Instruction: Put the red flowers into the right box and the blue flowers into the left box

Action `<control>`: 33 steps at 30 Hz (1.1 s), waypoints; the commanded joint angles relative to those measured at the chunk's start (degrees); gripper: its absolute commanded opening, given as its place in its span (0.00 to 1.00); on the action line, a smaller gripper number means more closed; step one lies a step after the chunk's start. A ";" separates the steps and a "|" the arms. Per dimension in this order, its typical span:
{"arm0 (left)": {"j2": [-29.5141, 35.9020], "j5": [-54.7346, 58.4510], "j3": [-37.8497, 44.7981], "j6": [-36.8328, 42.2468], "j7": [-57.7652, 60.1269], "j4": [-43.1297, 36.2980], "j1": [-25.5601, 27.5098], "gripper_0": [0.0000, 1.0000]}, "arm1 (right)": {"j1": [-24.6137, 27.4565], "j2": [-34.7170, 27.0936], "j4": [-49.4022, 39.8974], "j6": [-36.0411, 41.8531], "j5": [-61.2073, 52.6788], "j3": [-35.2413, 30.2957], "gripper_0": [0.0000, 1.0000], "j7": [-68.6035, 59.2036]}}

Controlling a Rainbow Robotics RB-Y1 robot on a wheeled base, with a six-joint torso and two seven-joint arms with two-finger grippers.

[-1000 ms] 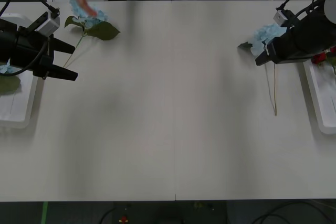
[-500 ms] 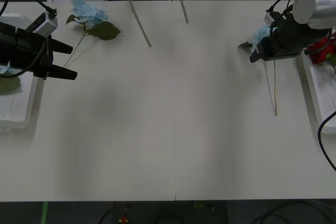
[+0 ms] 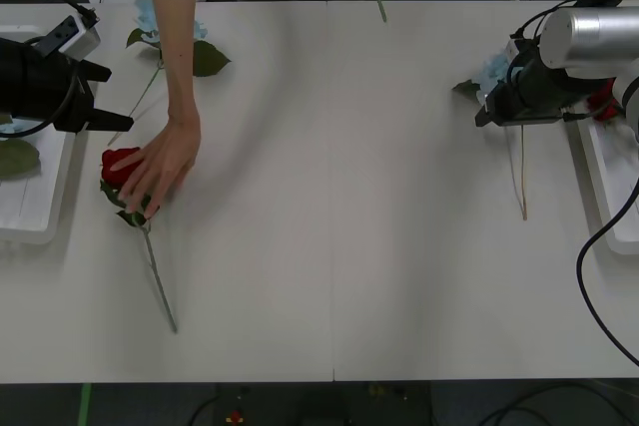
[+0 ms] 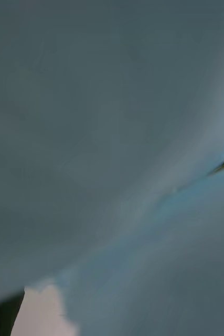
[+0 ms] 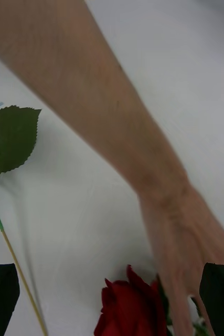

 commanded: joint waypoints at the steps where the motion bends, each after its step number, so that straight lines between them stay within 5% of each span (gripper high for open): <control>1: 1.71 -3.55 1.47 -3.22 2.59 -0.36 0.41 1.00 | -3.36 2.00 2.73 -2.60 1.16 0.01 0.99 3.17; 7: 1.62 -7.85 1.65 -5.50 7.56 -0.36 0.41 1.00 | -3.36 3.41 5.28 -5.06 1.77 0.01 0.99 3.44; 17: 1.62 -16.73 6.04 -5.86 34.63 -0.36 0.32 1.00 | -3.36 3.76 5.81 -5.59 2.83 0.01 0.93 3.44; 27: -4.62 -27.45 5.25 -6.21 46.93 8.07 -7.77 1.00 | -3.36 3.76 6.95 -5.59 3.09 0.01 0.07 3.88; 33: -10.59 -35.01 5.25 -7.44 46.41 16.33 -14.36 1.00 | -3.36 3.76 7.48 -5.59 3.18 0.01 0.00 4.67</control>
